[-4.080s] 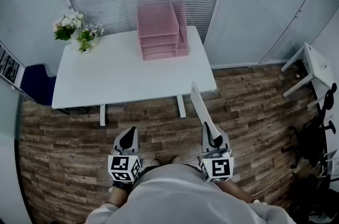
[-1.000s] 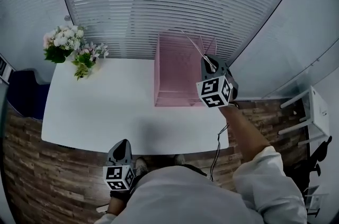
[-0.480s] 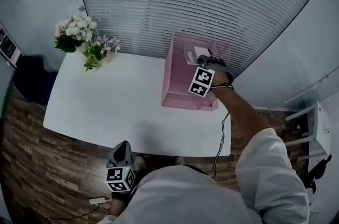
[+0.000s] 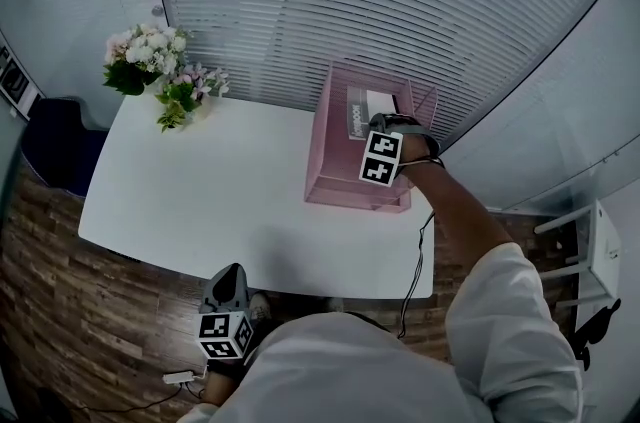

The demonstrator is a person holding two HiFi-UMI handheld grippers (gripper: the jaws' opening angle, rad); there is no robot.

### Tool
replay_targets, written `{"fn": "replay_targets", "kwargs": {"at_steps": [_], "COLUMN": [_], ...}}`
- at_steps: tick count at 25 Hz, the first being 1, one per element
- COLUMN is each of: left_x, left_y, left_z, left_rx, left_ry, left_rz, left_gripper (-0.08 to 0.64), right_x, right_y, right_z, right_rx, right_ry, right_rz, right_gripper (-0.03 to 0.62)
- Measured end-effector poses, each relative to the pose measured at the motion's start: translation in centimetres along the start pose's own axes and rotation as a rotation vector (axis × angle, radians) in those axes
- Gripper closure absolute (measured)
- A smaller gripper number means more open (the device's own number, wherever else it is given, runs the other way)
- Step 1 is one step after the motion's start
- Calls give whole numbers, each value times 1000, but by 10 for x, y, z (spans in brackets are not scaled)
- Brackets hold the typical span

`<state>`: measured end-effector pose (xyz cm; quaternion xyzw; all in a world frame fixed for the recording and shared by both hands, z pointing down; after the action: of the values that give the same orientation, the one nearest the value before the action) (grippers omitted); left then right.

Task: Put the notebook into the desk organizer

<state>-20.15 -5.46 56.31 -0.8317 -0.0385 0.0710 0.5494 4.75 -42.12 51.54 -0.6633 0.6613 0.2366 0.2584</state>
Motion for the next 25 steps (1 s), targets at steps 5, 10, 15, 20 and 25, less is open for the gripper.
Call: {"fn": "replay_targets", "kwargs": {"at_steps": [5,10,15,20,25], "left_x": [-2,-4,-5,-10,-7], "left_y": [4,7,9,8,10], "left_z": [-5,-8,-8,-10,-14], "left_rx": [4,0,-1,-9,-16], "left_ry": [-10,-14,-9,-9,-20], "left_rz": [-9,-12,-7,1,0], "left_gripper": [551,551,551,551,551], "right_x": [-3,5,9,13,11], "right_y": [2,6,4,3,1], "right_z": [1,8,12,15,19], "right_rx": [-13,-31,-26,17,55], "right_ry": [115,310,436,522,613], "right_rz": [39,34,-14,-117,-219], "right_gripper": [453,406,359,305,270]}}
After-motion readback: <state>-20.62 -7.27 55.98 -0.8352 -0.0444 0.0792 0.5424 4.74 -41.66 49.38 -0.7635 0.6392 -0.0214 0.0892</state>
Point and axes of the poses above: the fingertips, and each gripper's own axes: z backward along the fingers, x to its right, y out of its top, the point moved 6 cm from there along z, backward along the fingers, and after that the axes turned 13 degrees about -z, right-handed, at the moved point
